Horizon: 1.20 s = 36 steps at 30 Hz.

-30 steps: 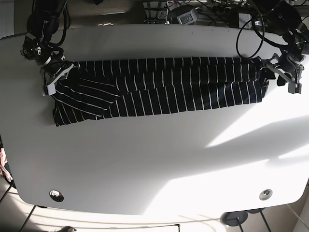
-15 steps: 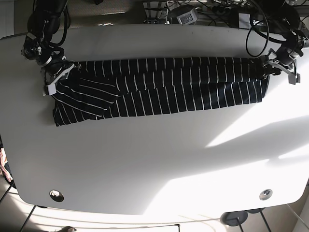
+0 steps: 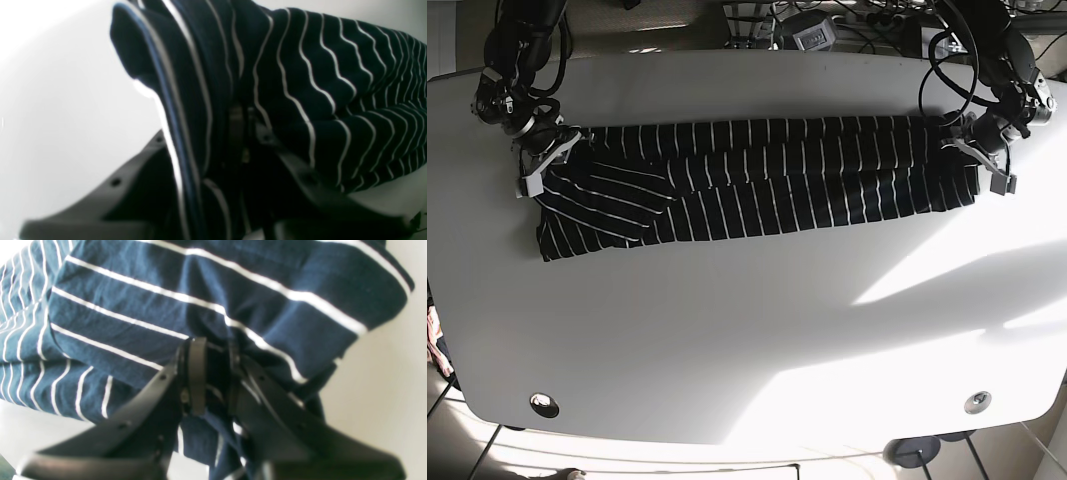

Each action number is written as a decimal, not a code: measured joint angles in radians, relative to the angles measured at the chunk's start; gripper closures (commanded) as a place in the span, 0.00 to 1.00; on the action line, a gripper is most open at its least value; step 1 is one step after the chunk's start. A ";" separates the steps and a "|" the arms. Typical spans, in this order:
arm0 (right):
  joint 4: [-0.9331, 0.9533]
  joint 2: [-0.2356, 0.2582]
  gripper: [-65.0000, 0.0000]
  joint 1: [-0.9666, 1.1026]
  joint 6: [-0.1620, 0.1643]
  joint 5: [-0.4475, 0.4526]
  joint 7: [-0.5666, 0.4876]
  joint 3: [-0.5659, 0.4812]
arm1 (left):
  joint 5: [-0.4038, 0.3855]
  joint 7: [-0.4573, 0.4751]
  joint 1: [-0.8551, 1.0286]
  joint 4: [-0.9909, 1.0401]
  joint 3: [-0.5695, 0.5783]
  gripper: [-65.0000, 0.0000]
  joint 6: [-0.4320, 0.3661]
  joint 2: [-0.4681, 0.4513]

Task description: Fold the T-shirt properly

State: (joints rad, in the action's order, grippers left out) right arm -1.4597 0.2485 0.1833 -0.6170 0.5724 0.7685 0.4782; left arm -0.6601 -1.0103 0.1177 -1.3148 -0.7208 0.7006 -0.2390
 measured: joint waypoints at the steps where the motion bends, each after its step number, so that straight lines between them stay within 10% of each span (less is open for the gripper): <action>1: 0.000 0.000 0.87 0.000 0.000 0.000 0.000 0.000 | 0.009 -0.019 0.004 -0.025 0.000 0.89 0.000 0.002; 11: 0.000 -0.019 0.87 -0.005 0.000 0.000 -0.006 -0.002 | 0.045 -0.048 0.100 -0.479 0.286 0.89 -0.005 0.113; 22: 0.000 -0.019 0.87 -0.005 0.000 0.000 -0.005 -0.002 | 0.057 -0.048 -0.101 -0.320 0.540 0.88 -0.089 0.335; 30: 0.000 -0.019 0.87 -0.005 0.000 0.000 -0.006 -0.002 | 0.054 0.027 -0.126 -0.264 0.674 0.88 -0.091 0.330; 36: 0.000 -0.019 0.87 -0.005 0.000 0.000 -0.006 -0.002 | 0.053 0.106 -0.132 -0.248 0.755 0.81 -0.260 0.329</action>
State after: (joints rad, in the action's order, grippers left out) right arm -1.4597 0.2295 0.1787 -0.6170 0.5724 0.7628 0.4759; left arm -0.6067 -0.9039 -0.0139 -1.5623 0.0341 0.4408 0.0898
